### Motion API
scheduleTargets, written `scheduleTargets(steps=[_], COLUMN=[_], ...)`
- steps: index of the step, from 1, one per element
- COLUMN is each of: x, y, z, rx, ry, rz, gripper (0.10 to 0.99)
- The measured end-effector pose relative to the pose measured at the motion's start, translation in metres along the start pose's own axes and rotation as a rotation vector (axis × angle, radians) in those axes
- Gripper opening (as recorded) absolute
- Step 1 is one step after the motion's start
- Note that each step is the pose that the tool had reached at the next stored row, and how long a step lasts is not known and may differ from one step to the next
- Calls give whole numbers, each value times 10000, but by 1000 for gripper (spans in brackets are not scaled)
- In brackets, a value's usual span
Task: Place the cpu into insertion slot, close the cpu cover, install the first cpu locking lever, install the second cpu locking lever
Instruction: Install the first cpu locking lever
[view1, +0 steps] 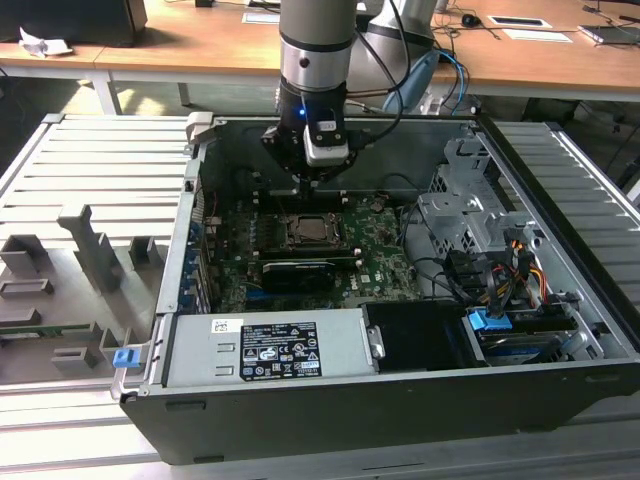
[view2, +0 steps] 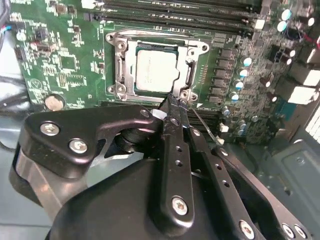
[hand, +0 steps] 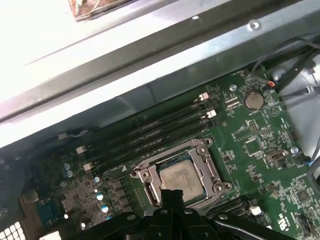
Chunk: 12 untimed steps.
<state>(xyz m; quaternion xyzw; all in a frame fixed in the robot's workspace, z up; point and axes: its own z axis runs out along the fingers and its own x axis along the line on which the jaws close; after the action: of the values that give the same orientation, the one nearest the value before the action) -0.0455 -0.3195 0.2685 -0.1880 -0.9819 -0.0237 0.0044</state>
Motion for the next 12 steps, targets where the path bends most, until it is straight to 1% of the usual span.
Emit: scheduleTargets(steps=[9,12], x=[0,0], y=[0,-2], z=[0,1], rx=[35,41], ry=[91,109], rz=[-2024,-2493], gripper=[106,106])
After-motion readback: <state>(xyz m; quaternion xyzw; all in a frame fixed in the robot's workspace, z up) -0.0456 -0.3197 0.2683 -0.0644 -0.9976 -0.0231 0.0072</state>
